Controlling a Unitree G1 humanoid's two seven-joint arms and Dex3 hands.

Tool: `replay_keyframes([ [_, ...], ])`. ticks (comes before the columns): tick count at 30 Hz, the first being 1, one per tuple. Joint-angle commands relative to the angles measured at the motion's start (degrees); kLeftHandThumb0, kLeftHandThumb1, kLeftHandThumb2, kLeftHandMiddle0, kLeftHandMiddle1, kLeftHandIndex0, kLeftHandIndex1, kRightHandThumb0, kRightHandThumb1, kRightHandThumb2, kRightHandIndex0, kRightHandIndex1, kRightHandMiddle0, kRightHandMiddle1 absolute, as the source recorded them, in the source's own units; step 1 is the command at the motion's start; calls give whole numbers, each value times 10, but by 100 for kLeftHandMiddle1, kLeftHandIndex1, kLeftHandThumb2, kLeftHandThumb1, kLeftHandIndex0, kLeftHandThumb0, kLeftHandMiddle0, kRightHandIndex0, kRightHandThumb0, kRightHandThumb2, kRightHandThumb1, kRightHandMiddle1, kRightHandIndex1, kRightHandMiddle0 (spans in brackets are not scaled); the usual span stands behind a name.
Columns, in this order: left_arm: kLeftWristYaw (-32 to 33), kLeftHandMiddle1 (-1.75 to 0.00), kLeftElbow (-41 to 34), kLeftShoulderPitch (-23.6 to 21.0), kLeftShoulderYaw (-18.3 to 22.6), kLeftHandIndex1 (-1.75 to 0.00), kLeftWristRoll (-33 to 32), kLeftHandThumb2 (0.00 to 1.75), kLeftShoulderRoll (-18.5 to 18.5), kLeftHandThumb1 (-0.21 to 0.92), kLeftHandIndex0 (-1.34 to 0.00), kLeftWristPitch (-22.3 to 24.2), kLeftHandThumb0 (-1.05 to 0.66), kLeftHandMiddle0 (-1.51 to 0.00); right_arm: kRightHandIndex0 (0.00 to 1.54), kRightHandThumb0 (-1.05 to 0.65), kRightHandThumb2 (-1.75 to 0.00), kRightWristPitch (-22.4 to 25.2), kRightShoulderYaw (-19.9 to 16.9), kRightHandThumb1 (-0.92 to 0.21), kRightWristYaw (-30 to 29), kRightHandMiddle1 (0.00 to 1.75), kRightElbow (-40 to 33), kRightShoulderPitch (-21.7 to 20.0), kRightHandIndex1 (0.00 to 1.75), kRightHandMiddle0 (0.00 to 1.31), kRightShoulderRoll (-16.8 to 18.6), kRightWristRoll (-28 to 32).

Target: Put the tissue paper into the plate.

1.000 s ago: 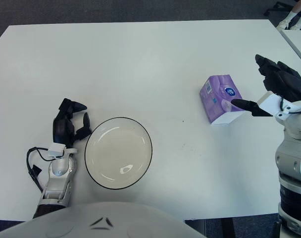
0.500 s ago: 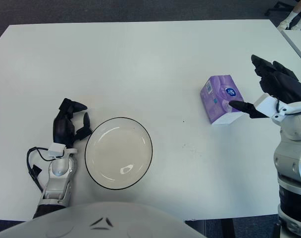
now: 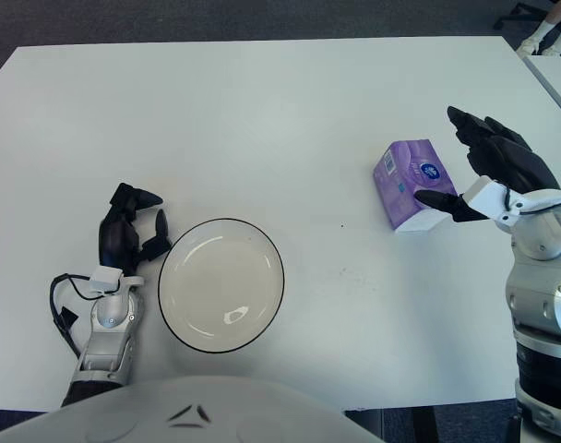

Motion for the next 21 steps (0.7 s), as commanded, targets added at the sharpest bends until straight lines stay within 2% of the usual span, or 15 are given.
replay_keyframes([
  [1,-5,-175,45,38,3,-175,-3,115,2,46,-50,30,-43,-102,0,-77,-90,-6,1,-38,-10,0,-1,-8,0,0,0,18],
  [6,-11,-175,43,38,7,-175,-5,115,8,46,-50,31,-43,-103,0,-77,-94,-18,9,-38,-16,0,-4,-19,0,0,9,46],
  [11,-21,-175,44,37,11,-175,-10,116,17,45,-50,20,-44,-106,0,-79,-92,-3,24,-41,-5,0,-11,-25,0,0,5,57],
  [13,-24,-175,46,37,13,-175,-14,116,19,45,-50,14,-44,-106,0,-76,-95,-1,31,-38,-8,0,-13,-26,0,0,6,54],
  [18,-27,-175,48,38,16,-175,-23,118,23,43,-52,-2,-44,-107,0,-63,-121,-6,49,-19,-20,0,-14,-27,0,0,9,47],
  [21,-28,-175,49,39,17,-175,-25,119,24,43,-52,-8,-44,-108,0,-60,-131,-20,62,-12,-37,0,4,-30,0,0,9,40],
])
